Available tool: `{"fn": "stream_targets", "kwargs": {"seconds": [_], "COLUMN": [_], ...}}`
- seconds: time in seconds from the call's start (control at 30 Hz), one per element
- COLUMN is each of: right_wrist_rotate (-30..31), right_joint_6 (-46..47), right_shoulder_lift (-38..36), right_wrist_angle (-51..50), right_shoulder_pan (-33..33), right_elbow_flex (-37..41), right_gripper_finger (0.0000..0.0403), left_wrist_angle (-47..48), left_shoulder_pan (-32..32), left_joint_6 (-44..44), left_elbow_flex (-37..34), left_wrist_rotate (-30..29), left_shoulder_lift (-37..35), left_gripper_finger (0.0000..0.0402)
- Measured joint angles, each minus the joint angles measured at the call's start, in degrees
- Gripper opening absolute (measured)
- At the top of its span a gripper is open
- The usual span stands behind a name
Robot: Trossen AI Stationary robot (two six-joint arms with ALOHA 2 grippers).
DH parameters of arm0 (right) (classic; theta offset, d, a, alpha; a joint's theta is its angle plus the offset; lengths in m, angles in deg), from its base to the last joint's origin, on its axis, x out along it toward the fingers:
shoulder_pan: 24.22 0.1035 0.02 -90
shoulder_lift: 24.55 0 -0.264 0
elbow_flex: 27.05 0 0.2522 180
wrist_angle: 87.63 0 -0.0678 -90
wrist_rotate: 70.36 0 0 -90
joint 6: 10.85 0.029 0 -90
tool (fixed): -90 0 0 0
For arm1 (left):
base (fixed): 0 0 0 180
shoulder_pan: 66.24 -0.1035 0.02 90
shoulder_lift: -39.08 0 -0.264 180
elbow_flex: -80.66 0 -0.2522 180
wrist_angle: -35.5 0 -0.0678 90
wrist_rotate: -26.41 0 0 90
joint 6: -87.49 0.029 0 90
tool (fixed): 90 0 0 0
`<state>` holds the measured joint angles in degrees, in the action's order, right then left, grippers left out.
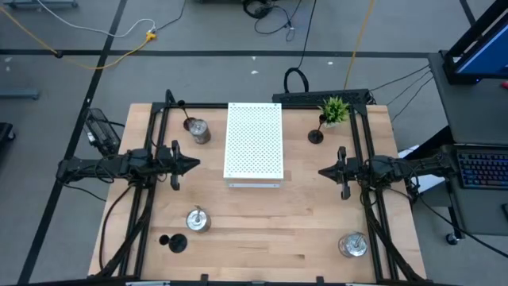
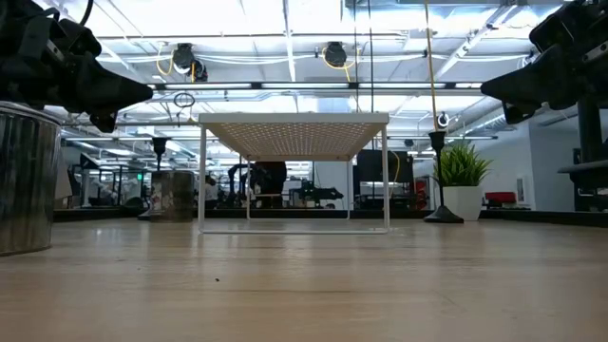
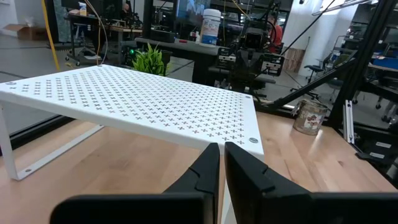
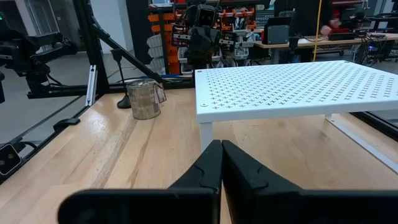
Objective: Pick & Place candle stick holders
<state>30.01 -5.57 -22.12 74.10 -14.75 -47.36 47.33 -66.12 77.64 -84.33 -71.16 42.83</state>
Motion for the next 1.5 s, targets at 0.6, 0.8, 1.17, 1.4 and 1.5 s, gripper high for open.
{"fn": "stream_targets", "kwargs": {"seconds": [0.6, 0.8, 1.17, 1.4, 1.5], "right_wrist_rotate": [0.04, 0.08, 0.07, 0.06, 0.06], "right_joint_6": [0.0, 0.0, 0.0, 0.01, 1.39], "right_shoulder_lift": [0.0, 0.0, 0.0, 0.0, 0.0], "right_wrist_angle": [1.05, 5.31, 6.63, 6.77, 6.81], "right_shoulder_pan": [0.0, -0.02, 0.0, -0.01, -0.01], "right_elbow_flex": [0.04, 0.38, 0.29, 0.18, 0.15], "right_gripper_finger": [0.0, 0.0, 0.0, 0.0, 0.0], "left_wrist_angle": [0.0, 0.0, 0.0, -2.15, -7.63], "left_shoulder_pan": [0.0, 0.0, 0.01, 0.0, 0.02], "left_joint_6": [0.0, 0.0, 0.0, 0.01, -3.67], "left_elbow_flex": [0.0, 0.0, 0.0, -0.01, -0.01], "left_wrist_rotate": [-0.02, -0.02, -0.02, -2.78, -6.35], "left_shoulder_lift": [-0.02, -0.01, -0.02, 0.0, 0.0], "left_gripper_finger": [0.0031, 0.0031, 0.0031, 0.0031, 0.0031]}}
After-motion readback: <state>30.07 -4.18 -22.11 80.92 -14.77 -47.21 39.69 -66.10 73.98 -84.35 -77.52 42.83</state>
